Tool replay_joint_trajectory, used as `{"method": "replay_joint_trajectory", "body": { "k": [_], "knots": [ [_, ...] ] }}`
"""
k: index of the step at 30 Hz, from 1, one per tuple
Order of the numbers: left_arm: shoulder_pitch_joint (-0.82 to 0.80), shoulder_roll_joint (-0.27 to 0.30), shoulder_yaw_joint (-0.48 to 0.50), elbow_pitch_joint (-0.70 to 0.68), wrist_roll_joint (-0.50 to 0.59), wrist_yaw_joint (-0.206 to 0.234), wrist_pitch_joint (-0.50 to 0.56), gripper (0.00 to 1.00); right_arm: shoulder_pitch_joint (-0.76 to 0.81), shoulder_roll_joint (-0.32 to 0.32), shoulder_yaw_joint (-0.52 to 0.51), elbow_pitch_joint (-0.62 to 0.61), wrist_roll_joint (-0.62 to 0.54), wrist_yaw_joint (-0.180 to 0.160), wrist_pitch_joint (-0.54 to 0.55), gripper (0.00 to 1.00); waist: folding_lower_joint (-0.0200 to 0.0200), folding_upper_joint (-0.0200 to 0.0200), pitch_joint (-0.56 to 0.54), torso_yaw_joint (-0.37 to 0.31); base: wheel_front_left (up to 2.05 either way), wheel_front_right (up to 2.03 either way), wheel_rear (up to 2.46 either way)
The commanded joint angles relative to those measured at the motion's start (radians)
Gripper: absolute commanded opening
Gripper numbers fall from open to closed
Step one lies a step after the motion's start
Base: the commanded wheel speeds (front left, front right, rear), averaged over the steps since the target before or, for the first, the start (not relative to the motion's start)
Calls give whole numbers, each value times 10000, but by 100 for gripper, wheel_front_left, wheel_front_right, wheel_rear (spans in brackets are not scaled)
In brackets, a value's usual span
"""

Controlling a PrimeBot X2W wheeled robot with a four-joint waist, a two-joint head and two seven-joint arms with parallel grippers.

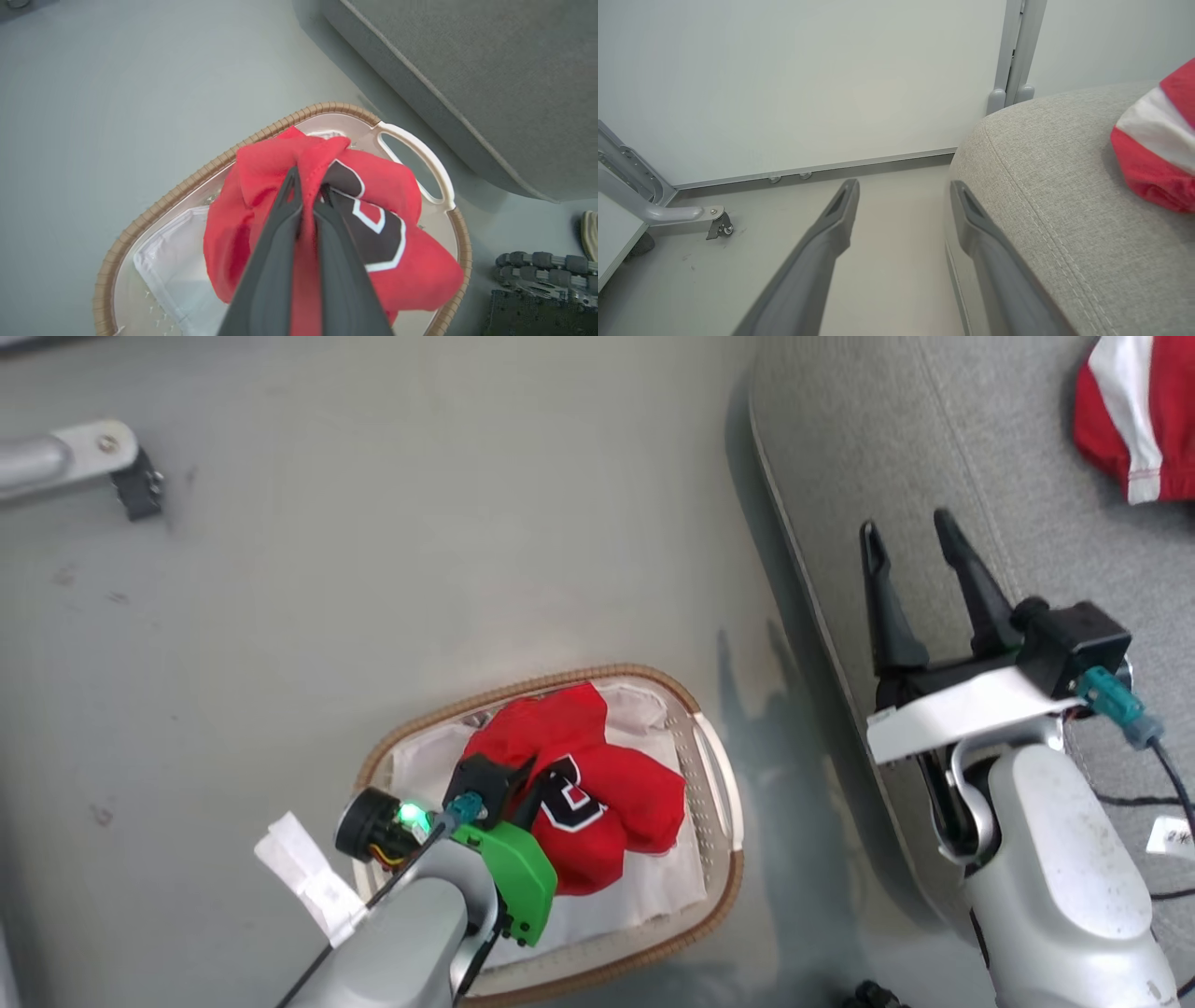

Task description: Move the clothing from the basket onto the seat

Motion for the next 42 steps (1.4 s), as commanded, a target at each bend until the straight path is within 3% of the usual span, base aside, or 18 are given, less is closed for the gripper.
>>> {"method": "replay_joint_trajectory", "body": {
  "k": [1,20,32,42],
  "knots": [
    [313,-25,220,-194,84,35,-35,0,244,-46,-44,76,-85,-11,-16,100,-1,0,-1009,589,0,0,0],
    [2308,-212,3622,-4058,1760,-451,-35,0,2026,-45,-125,767,-149,-11,-15,100,-1,0,-3681,1661,0,0,0],
    [2210,-231,4275,-6372,1551,-565,-37,0,2992,-45,-39,1104,-111,-11,-15,100,-1,0,-4741,1916,0,0,0],
    [2010,-230,4285,-7480,1369,-518,-36,0,3568,-43,87,1315,-116,-11,-15,100,-1,0,-5151,1920,0,0,0]
  ]
}}
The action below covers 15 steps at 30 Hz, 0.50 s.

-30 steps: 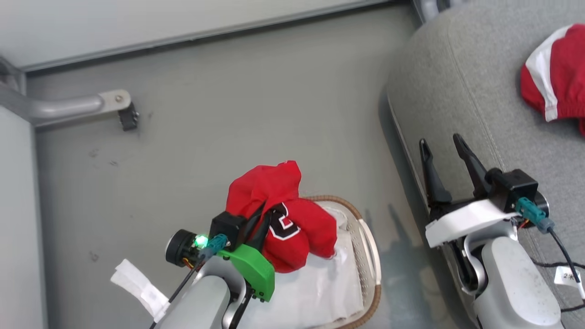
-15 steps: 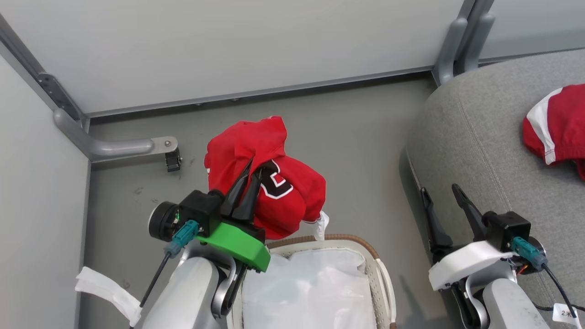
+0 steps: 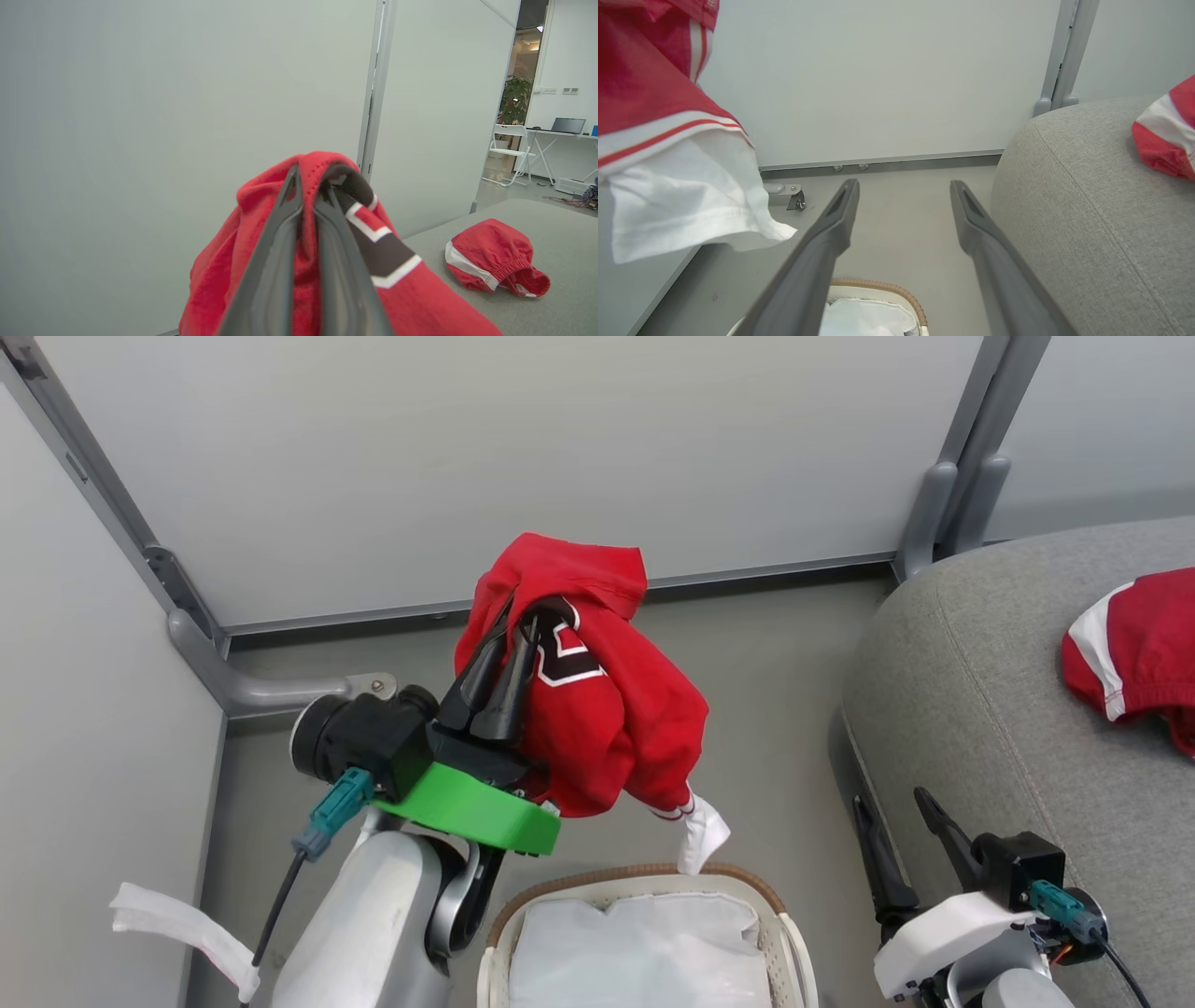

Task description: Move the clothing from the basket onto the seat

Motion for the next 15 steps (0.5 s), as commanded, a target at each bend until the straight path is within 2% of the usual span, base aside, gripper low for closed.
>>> {"method": "replay_joint_trajectory", "body": {
  "k": [1,10,12,15],
  "knots": [
    [-151,15,-14,-108,-11,56,-34,0,191,-45,-3,48,45,-11,-15,100,1,0,-33,0,0,0,0],
    [-56,15,-102,-333,-81,96,-35,0,153,-43,243,18,-29,-11,-15,100,1,0,12,-10,0,0,0],
    [-65,15,-110,-355,-105,122,-35,0,95,-42,463,-73,-105,-11,-15,100,1,0,37,-2,0,0,0],
    [-86,16,-125,-321,-73,135,-35,0,21,-34,1365,-374,-108,-11,-15,100,1,0,80,24,0,0,0]
  ]
}}
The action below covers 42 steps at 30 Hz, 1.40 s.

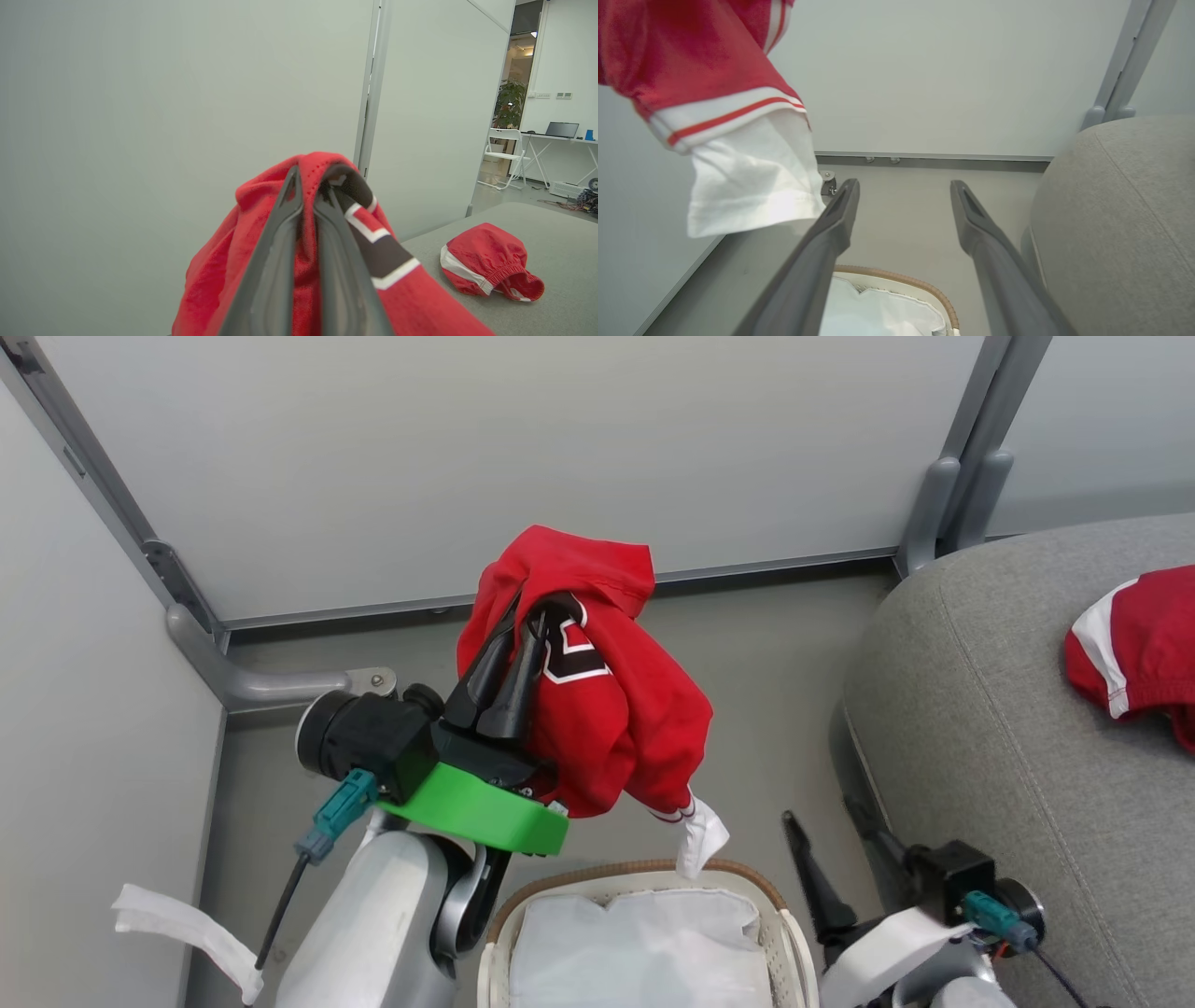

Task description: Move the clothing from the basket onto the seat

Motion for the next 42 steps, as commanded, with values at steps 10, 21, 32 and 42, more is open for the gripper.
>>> {"method": "replay_joint_trajectory", "body": {
  "k": [10,21,32,42],
  "knots": [
    [-132,19,-221,20,-175,61,-37,0,-518,-299,2505,-970,282,-11,-15,100,1,0,167,112,0,0,0],
    [-244,17,-521,57,-284,72,-37,0,-1700,-132,3080,-663,118,-11,-15,100,1,0,296,345,0,0,0],
    [-362,16,-1171,96,-522,89,-38,0,-2641,-22,3304,-147,-114,-11,-15,92,1,0,393,629,0,0,0],
    [-328,16,-1216,196,-588,133,-38,0,-2405,-26,3203,-311,353,-11,-15,0,1,0,436,564,0,0,0]
  ]
}}
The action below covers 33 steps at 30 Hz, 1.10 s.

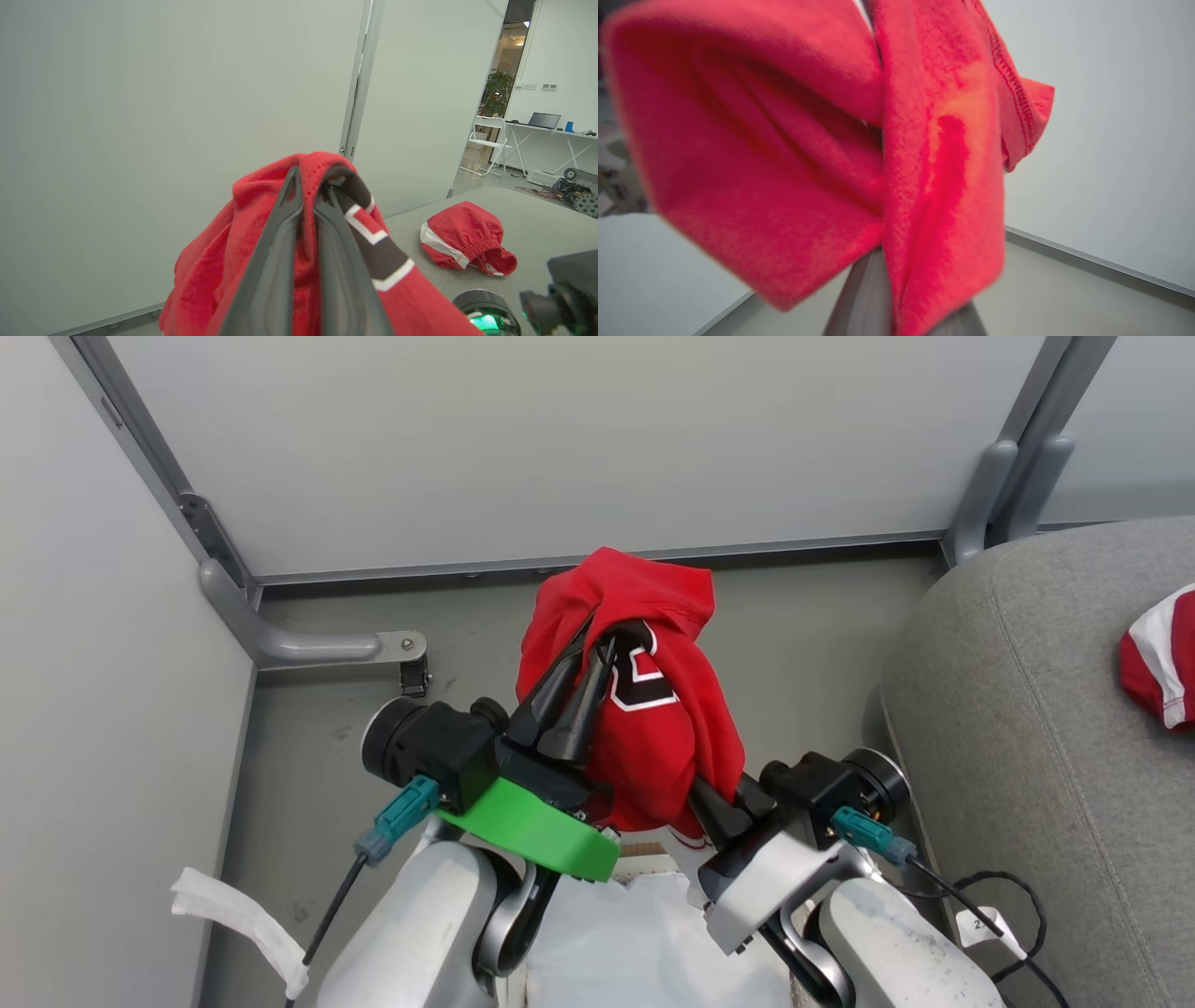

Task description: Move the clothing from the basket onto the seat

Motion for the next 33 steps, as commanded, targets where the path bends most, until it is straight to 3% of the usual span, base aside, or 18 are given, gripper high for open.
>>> {"method": "replay_joint_trajectory", "body": {
  "k": [1,32,33],
  "knots": [
    [-97,15,29,4,0,43,-38,0,161,-31,-53,-28,48,-11,-15,0,0,-1,12,-37,0,0,0],
    [-35,15,208,-47,-19,-38,-38,0,64,-30,-111,-32,260,-11,-15,0,0,-1,127,-405,0,0,0],
    [-37,14,235,-96,7,-47,-38,46,62,-31,-116,-40,258,-11,-15,0,0,-1,136,-457,0,0,0]
  ]
}}
